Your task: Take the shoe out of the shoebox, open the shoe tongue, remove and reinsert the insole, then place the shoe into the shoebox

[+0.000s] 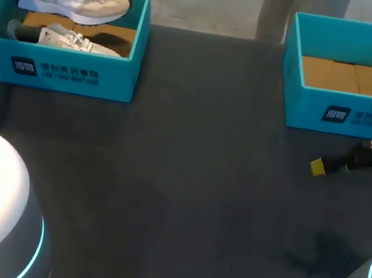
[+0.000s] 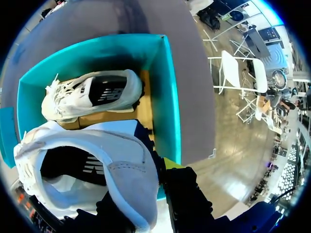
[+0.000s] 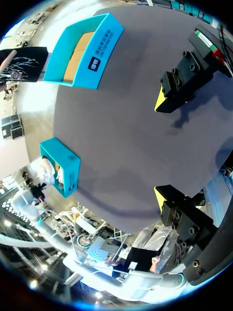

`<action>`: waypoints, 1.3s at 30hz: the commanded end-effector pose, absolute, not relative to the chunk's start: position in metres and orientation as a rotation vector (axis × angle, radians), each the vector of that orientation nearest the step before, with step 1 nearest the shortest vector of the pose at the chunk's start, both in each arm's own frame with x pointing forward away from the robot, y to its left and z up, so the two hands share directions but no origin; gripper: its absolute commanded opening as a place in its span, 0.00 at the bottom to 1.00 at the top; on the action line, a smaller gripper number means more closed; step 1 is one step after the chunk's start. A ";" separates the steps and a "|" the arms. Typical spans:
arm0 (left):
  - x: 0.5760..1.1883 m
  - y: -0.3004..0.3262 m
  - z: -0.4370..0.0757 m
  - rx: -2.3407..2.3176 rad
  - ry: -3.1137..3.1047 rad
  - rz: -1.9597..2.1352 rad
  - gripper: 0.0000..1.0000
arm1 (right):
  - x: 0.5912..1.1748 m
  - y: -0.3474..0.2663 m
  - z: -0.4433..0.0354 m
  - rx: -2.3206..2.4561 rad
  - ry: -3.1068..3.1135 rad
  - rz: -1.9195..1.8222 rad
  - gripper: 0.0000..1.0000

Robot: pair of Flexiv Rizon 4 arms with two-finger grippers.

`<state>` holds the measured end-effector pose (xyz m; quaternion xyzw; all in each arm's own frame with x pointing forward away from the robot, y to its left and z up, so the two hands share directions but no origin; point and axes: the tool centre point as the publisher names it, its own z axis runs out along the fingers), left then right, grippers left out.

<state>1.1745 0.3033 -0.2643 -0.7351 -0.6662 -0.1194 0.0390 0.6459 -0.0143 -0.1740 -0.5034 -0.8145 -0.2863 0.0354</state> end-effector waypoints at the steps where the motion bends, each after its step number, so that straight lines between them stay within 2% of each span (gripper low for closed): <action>1: 1.182 0.304 -0.277 -2.263 -2.035 -0.369 0.00 | 0.644 -0.015 -0.175 -1.549 -2.503 -0.883 1.00; 39: 1.229 0.286 -0.372 -2.191 -2.044 -0.324 0.00 | 0.644 -0.015 -0.175 -1.549 -2.503 -0.883 1.00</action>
